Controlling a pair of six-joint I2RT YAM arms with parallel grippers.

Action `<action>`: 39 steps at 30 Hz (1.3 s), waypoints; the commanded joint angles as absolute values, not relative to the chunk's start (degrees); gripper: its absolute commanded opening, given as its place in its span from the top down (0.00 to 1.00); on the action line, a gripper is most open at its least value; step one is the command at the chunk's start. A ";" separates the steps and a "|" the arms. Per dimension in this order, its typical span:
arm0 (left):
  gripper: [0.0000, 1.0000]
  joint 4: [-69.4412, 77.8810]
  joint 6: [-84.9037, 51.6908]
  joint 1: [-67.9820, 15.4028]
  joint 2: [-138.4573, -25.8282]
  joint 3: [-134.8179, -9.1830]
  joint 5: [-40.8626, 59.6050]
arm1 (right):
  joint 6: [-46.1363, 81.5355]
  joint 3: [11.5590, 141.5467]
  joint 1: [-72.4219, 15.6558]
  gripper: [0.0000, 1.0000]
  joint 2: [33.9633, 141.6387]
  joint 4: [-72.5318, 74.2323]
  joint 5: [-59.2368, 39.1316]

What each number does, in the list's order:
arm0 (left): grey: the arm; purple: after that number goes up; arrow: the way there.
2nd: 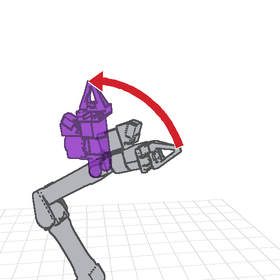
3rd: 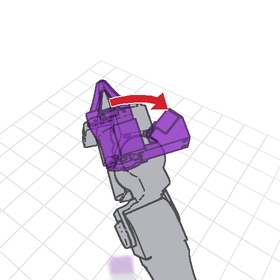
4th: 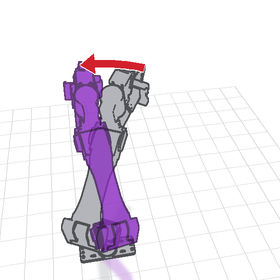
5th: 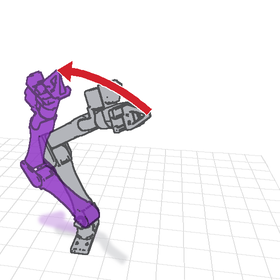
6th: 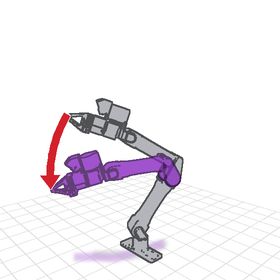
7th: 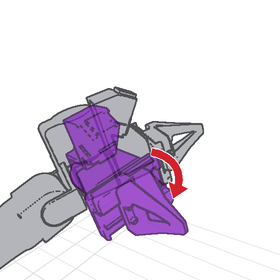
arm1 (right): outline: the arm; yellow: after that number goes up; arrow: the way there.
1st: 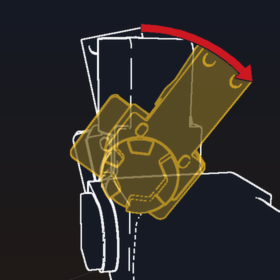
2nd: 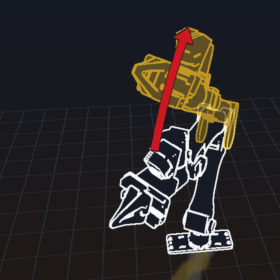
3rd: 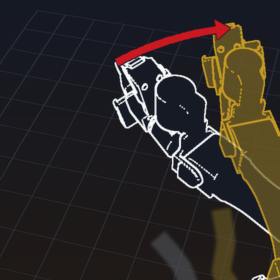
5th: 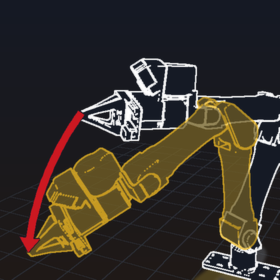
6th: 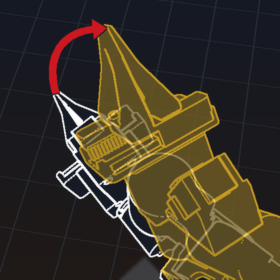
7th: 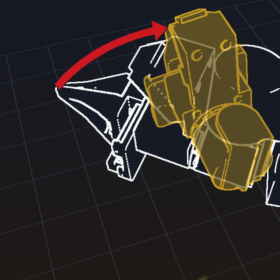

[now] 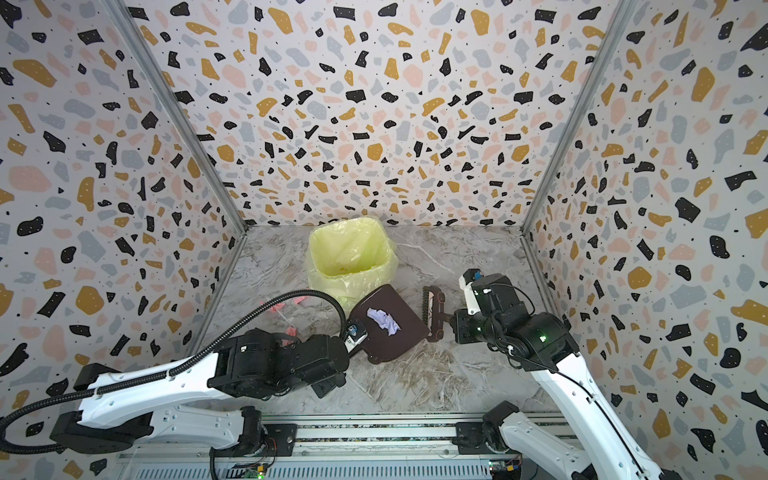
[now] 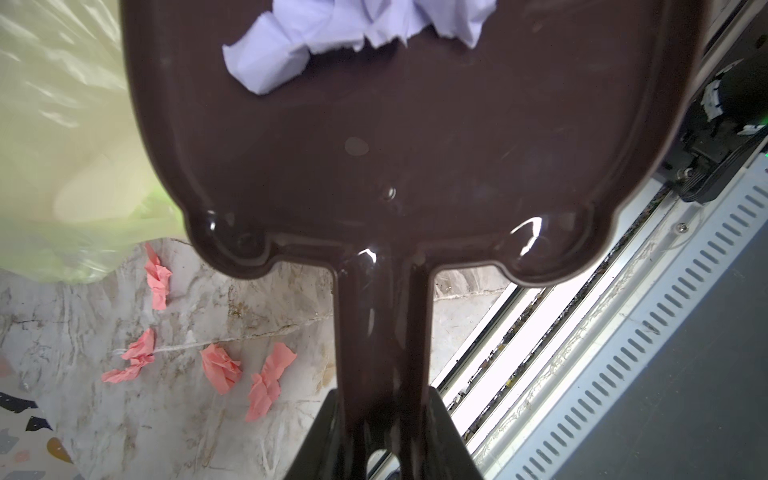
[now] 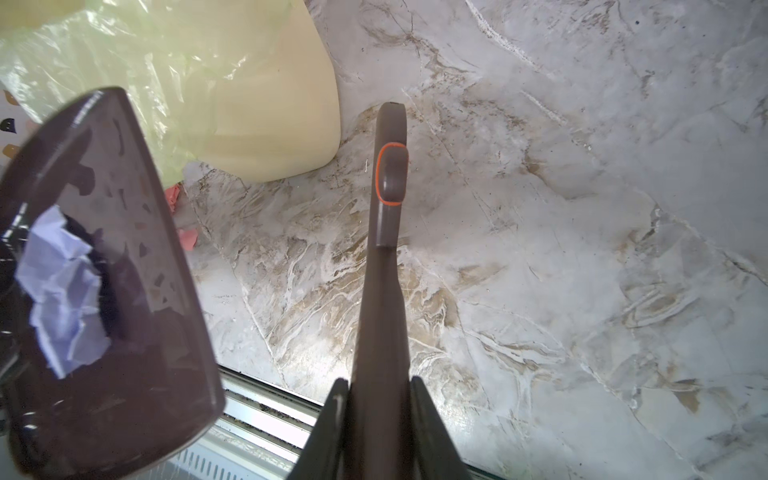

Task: Sweep away the paper scraps from the table
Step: 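Lift the dustpan toward the bin with the left gripper while the right raises the brush, then tip the dustpan over the bin with the left gripper to drop the purple scrap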

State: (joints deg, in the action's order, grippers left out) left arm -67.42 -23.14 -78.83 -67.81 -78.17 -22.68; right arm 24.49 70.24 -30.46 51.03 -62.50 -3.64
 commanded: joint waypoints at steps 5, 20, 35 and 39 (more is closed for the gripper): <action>1.00 -75.39 -24.35 -78.77 -70.08 -89.50 -28.12 | 22.83 69.95 -28.49 1.00 49.18 -60.13 -6.96; 1.00 -75.69 -9.86 -54.07 -71.21 -101.16 -23.41 | 22.44 70.66 -27.42 1.00 48.91 -59.33 -8.28; 1.00 -74.43 -6.45 -40.86 -70.95 -99.17 -27.97 | 19.44 71.29 -25.75 1.00 50.88 -58.45 -10.63; 1.00 -73.25 -3.47 -37.18 -72.84 -97.39 -29.33 | 18.16 72.78 -24.98 1.00 52.10 -59.12 -11.30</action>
State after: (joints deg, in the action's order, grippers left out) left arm -75.75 -6.57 -38.85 -71.68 -98.45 -27.46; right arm 19.90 69.69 -25.52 51.83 -60.77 -10.11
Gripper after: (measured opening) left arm 0.285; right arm 0.236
